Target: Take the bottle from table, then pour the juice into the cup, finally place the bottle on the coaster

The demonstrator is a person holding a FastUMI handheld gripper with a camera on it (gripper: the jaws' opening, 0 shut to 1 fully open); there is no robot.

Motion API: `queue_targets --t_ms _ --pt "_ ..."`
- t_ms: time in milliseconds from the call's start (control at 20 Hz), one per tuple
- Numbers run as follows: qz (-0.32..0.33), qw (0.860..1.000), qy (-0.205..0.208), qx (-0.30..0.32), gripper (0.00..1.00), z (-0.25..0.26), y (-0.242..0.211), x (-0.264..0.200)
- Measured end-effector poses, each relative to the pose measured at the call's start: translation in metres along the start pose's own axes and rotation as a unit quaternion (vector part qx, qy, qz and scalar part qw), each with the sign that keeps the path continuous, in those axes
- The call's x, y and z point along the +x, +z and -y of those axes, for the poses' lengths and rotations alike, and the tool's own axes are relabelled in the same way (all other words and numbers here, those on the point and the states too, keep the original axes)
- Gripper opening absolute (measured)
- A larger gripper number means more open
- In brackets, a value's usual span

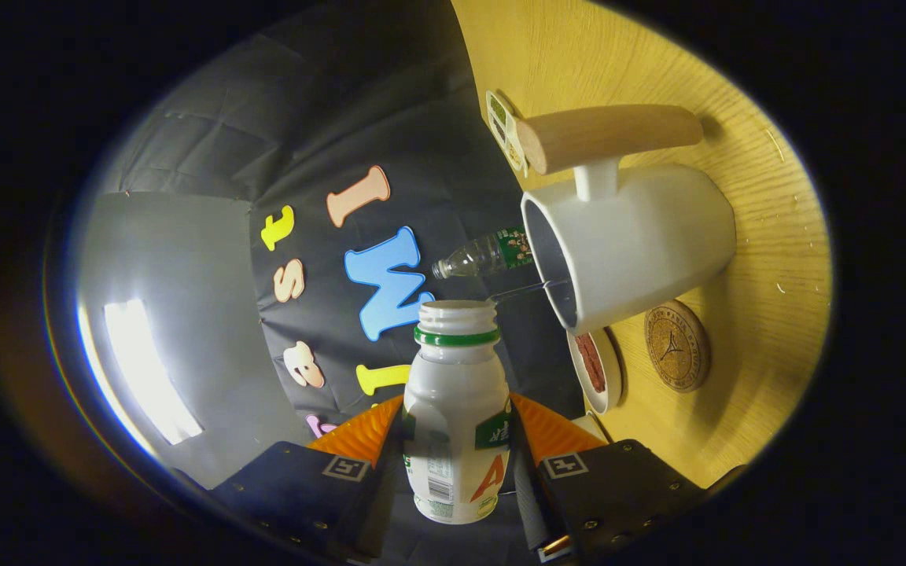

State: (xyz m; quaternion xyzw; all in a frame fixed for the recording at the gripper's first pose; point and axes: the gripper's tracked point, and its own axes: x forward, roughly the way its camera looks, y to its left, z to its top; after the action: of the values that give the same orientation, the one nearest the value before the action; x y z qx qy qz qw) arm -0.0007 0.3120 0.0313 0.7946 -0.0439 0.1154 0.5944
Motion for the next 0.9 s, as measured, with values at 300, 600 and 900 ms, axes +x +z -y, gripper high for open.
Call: queue_targets --t_ms 300,600,900 --pt "0.002 1.000 -0.001 0.004 0.65 0.002 0.002 -0.001" --pt "0.004 1.000 -0.006 0.012 0.65 0.007 0.007 0.000" --pt "0.008 1.000 -0.008 0.014 0.65 0.008 0.010 -0.001"
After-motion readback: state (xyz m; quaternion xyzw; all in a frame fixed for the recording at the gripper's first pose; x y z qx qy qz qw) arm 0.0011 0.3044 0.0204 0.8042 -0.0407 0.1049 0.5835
